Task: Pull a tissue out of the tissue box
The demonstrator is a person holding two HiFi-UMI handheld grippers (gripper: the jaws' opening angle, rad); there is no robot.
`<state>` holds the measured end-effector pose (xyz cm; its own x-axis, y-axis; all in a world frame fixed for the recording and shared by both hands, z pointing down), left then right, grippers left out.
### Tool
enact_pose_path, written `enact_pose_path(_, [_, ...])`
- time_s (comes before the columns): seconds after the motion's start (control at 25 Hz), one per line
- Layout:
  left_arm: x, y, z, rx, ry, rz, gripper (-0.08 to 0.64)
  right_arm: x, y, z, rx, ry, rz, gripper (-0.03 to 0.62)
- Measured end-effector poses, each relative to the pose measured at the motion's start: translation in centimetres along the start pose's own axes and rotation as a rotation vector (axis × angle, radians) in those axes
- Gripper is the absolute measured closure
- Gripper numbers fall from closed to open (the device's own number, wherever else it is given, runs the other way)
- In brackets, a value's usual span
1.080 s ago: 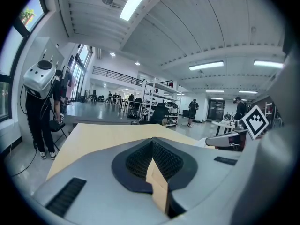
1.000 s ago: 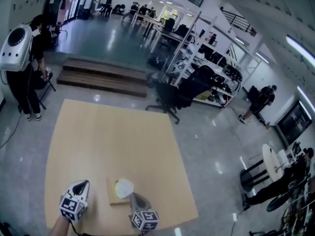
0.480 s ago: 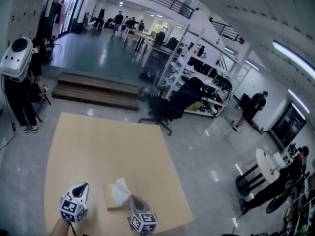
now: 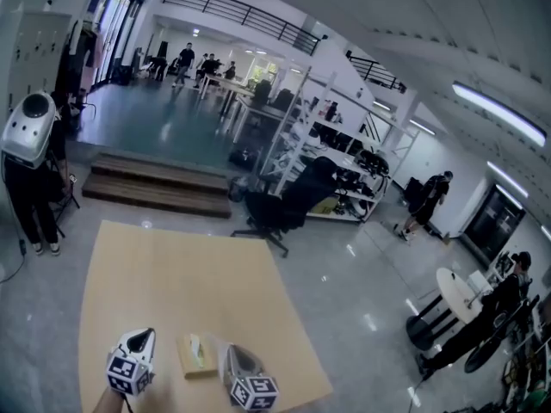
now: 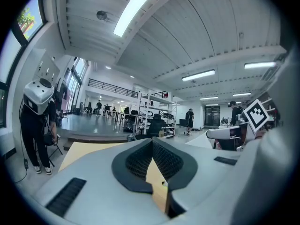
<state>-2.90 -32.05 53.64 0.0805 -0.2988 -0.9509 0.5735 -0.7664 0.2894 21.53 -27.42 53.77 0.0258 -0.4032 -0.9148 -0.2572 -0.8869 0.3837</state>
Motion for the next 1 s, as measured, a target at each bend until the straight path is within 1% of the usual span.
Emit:
enact_pose_path(0.08, [0.6,-0.2,-0.1,-0.003,0.008,-0.014,0.554,0.6,-0.5,0.1,-0.005,-0.005,-0.017,0.584])
enact_pose_path(0.4, [0.5,-0.7,-0.6,-0.016,0.020,-0.033,0.554,1.2,-1.8,0.4,-0.017,-0.021,-0.047,0.584])
enact_pose_path(0.84, [0.8,-1.0,-0.3,-0.016,0.019,-0.028,0.554,1.4,-1.8,0.8,-0.002,-0.026,-0.048,0.584])
enact_pose_path(1.0, [0.8,-0.9,-0.1,-0.019,0.021,-0.023,0.554,1.1,-1.5,0.6,-0.004,-0.014,-0.054,0.584])
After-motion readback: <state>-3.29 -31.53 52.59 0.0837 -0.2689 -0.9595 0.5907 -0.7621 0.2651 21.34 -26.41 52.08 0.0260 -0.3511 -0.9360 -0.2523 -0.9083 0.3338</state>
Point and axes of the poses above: the fingertips, and each gripper's own axes: y forward along the fingers, z to its left, x out of its top, the point moved 4 cm from there along -y, backward along the fingers, and after that the axes turned 11 degrees about z, right-handed, at the moved point
